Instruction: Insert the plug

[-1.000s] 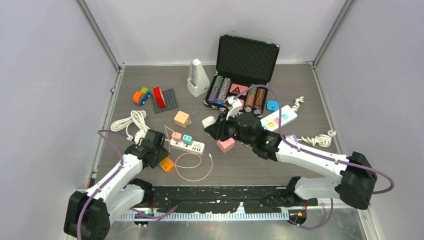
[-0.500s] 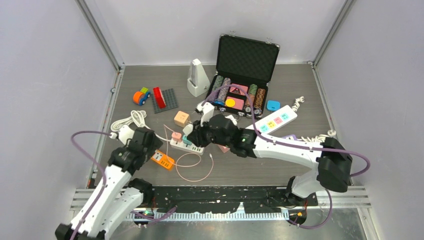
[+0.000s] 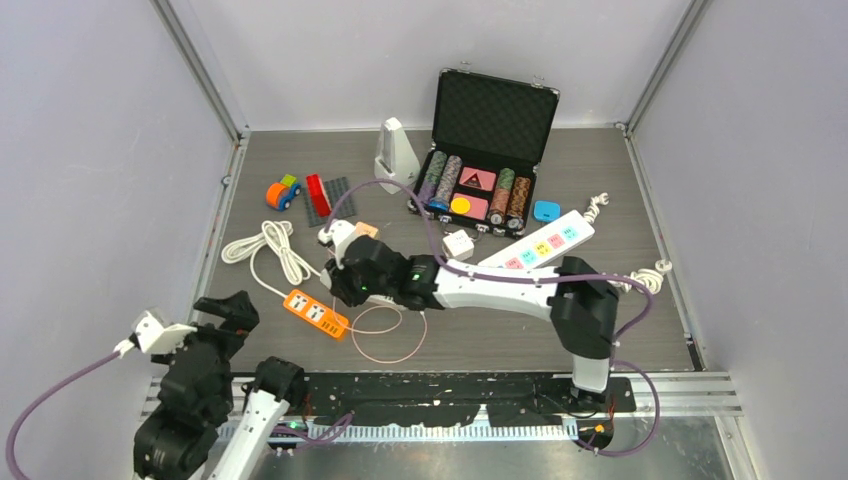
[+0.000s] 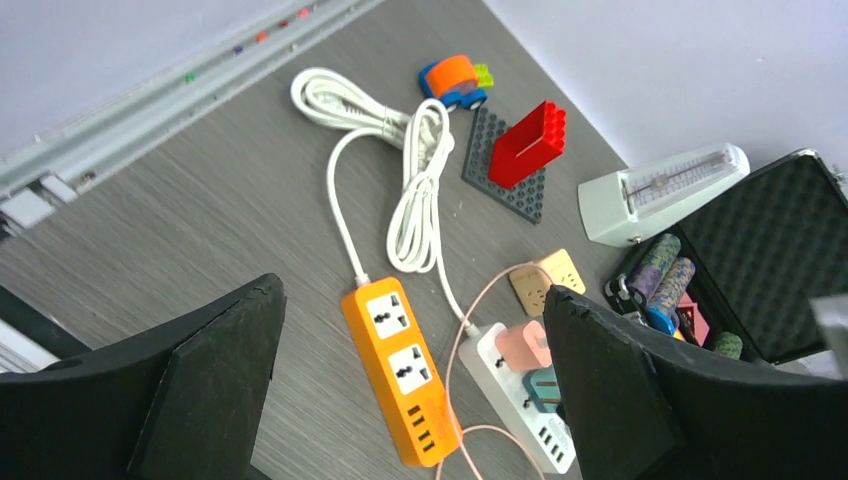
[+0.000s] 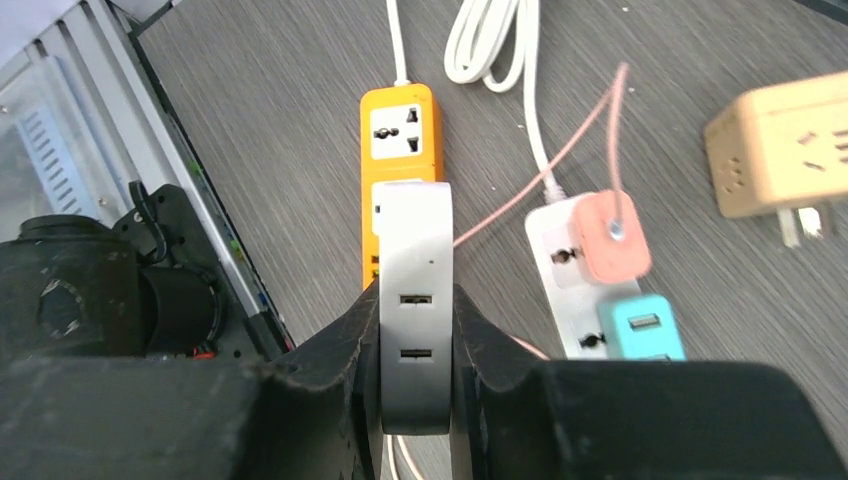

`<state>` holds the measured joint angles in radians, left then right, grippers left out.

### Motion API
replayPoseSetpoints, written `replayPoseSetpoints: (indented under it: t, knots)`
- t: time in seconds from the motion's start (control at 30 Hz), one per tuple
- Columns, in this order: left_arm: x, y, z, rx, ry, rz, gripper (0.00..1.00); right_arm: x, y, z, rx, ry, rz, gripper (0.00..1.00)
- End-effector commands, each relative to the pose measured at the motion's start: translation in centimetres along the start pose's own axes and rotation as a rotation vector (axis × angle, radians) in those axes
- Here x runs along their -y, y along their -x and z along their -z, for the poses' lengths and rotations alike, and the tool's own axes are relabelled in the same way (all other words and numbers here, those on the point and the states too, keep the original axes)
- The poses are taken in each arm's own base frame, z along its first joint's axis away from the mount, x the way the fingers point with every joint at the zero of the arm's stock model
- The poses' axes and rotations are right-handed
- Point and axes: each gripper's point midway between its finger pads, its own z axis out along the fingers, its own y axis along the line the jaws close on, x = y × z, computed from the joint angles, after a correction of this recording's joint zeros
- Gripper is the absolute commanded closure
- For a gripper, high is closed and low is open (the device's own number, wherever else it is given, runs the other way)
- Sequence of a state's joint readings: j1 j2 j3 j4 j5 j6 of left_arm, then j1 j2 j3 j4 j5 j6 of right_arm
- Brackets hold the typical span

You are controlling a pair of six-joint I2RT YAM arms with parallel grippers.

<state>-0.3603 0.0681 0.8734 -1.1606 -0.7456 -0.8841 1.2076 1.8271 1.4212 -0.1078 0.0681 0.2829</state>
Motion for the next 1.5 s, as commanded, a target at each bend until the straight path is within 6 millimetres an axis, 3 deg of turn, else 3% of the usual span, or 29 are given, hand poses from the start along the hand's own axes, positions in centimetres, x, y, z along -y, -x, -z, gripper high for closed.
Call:
replayPoseSetpoints:
  t: [0.0,0.2,0.4,0.7,1.27,1.47]
  knots:
    - [-0.2,2.2,1.5,0.085,-0.097,-0.091,0.0,-2.3,1.5,-1.8,0.024,-0.002,0.067,0.95]
    - [1.0,2.7,2.7,0.114,-0.233,-0.143,0.0,-3.3,-1.2,-6.4,-0.053,-0.05,0.119,0.95]
    - [1.0,2.3,2.7,0.103,-0.249,-0.181,0.0,-3.0,-1.9,-8.6,-0.083,-0.082,0.162,0.95]
    - [1.9,1.9,2.5,0.086,-0.28,-0.224,0.01,-1.4,-2.5,-9.2,-0.091,-0.154,0.222,0.95]
    - [2.5,1.8,2.6,0.058,-0.288,-0.253,0.01,-2.4,-4.6,-10.3,-0.135,-0.075,0.227,0.94]
    - [2.4,2.5,2.8,0.077,-0.287,-0.24,0.0,-1.4,-5.8,-11.0,-0.155,-0.104,0.252,0.95]
